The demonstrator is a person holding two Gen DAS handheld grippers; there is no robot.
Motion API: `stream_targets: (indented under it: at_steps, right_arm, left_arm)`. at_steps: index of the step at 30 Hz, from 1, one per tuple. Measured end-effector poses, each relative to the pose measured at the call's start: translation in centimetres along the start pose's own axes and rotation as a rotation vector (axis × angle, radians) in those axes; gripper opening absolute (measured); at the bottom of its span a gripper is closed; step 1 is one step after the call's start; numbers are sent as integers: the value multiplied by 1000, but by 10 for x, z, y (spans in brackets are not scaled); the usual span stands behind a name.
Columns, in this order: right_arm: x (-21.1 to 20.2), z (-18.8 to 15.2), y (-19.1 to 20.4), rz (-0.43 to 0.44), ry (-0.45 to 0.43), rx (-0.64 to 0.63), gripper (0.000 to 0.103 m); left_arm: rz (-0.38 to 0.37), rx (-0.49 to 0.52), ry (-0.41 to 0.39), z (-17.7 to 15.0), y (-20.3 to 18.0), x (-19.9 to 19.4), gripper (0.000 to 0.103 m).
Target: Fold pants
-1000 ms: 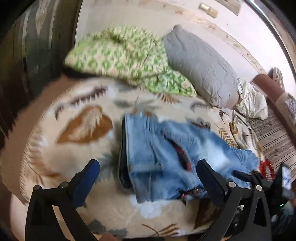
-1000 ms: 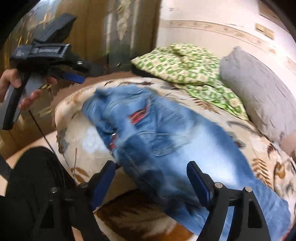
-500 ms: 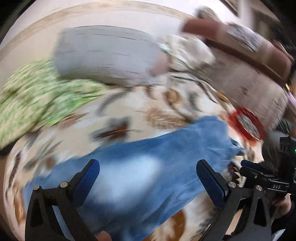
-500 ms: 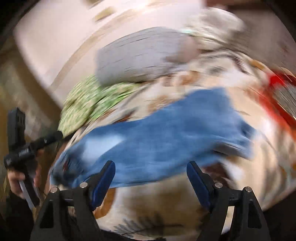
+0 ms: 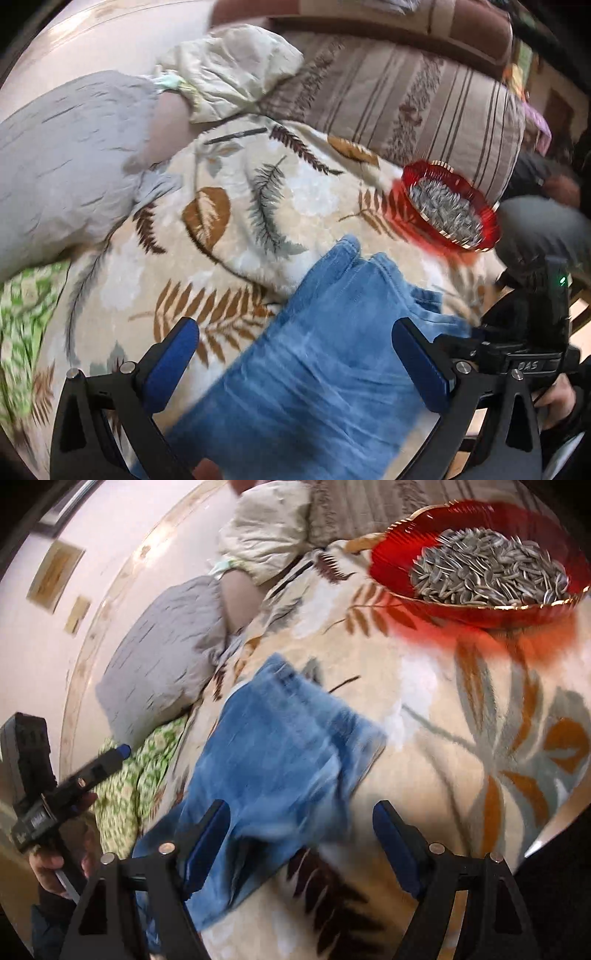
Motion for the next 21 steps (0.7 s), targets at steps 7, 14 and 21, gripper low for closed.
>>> stream_targets:
  at_steps: [7, 14, 21]
  right_arm:
    - [11, 18, -5, 42, -48, 35, 82]
    - [12, 24, -8, 79, -53, 27, 80]
    - [17, 28, -22, 54, -44, 41, 27]
  left_arm:
    - [26, 191, 78, 25, -29, 61, 103]
    - [-46, 269, 210, 18, -34, 99, 98]
    - [-125, 212, 229, 12, -28, 96, 49]
Point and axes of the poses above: each gripper's, at about its wrist camera, not at the fingertips, and x roughly the way its jaws point, y to its left, z to its top, the point moved 4 cm from there along x, roughly the way its jaws point, and after that the axes turned 8 degrees about z, right-handed, at the moved point
